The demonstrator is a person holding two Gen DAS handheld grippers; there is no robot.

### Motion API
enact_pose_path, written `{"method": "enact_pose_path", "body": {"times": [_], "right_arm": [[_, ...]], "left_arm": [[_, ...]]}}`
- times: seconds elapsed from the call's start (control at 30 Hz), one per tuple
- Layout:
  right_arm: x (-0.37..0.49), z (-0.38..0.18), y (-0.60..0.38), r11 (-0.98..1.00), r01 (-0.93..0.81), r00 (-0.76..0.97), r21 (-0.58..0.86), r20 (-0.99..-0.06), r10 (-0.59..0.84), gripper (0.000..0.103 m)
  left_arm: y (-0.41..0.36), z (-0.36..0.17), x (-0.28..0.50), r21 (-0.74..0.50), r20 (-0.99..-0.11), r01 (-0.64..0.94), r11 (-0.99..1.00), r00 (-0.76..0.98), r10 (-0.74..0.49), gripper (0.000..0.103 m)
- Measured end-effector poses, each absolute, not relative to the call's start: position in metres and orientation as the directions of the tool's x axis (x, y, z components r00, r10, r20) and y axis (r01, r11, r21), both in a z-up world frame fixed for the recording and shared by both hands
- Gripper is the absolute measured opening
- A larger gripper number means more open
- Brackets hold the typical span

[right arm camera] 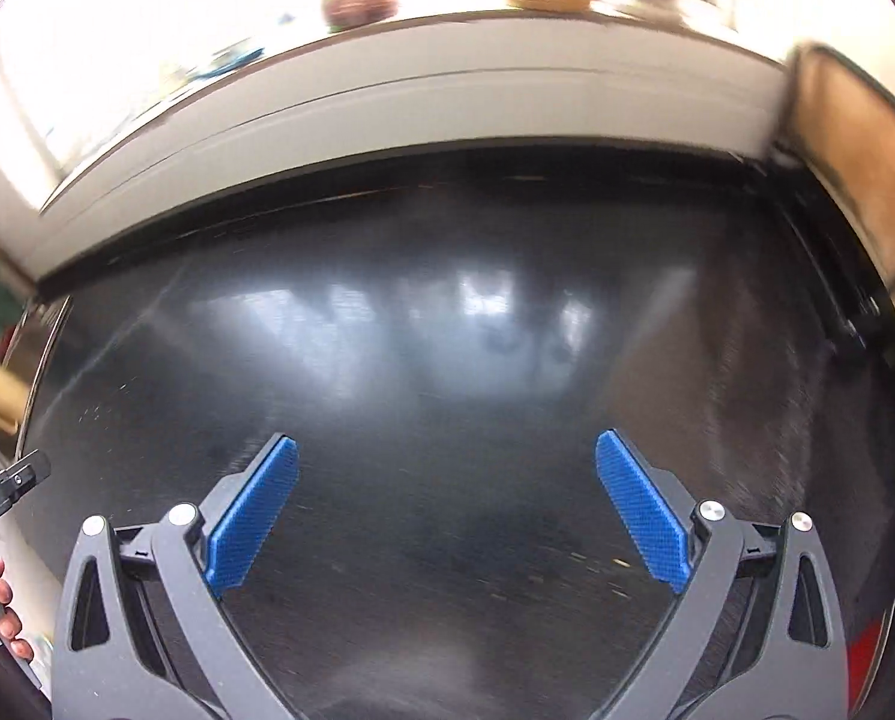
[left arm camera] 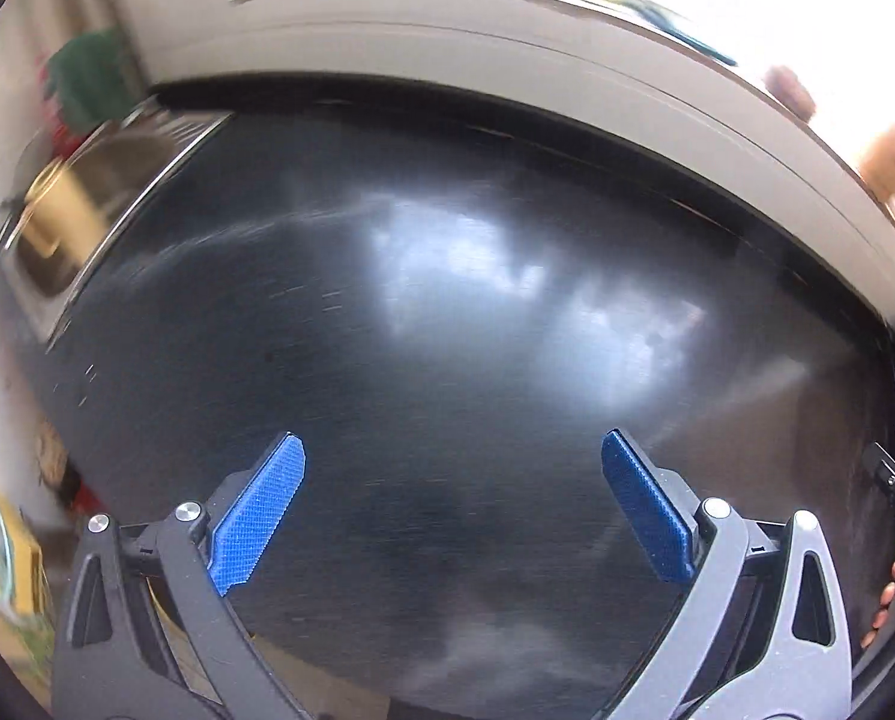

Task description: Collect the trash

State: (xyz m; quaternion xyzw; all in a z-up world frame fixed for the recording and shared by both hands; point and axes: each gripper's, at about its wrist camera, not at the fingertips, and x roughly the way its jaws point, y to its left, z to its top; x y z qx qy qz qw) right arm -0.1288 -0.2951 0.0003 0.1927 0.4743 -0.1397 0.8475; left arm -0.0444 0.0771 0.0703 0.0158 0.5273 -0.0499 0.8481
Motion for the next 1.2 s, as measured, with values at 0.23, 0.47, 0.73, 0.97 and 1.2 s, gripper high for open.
{"method": "enact_pose_path", "body": {"times": [0.23,0.47,0.73,0.97,1.2], "right_arm": [[-0.169,-0.007,-0.333,0.838,0.503,0.488,0.210,-0.869,-0.076,0.096],[-0.188,-0.014,-0.357,0.810,0.536,0.489,0.239,-0.870,-0.066,0.096],[-0.188,-0.023,-0.367,0.816,0.519,0.484,0.253,-0.874,-0.037,0.096],[-0.186,-0.029,-0.372,0.824,0.502,0.480,0.262,-0.877,-0.014,0.096],[-0.185,-0.031,-0.370,0.846,0.464,0.493,0.265,-0.870,0.002,0.096]], "left_arm": [[-0.006,0.076,-0.054,0.025,-0.896,0.271,0.962,0.432,-0.098,0.096],[-0.058,0.067,-0.072,0.034,-0.909,0.349,0.936,0.400,-0.116,0.096],[-0.093,0.065,-0.091,0.102,-0.904,0.414,0.904,0.418,-0.090,0.096],[-0.105,0.064,-0.097,0.116,-0.903,0.413,0.903,0.423,-0.077,0.096],[-0.113,0.068,-0.105,0.149,-0.889,0.415,0.897,0.453,-0.062,0.096]]}}
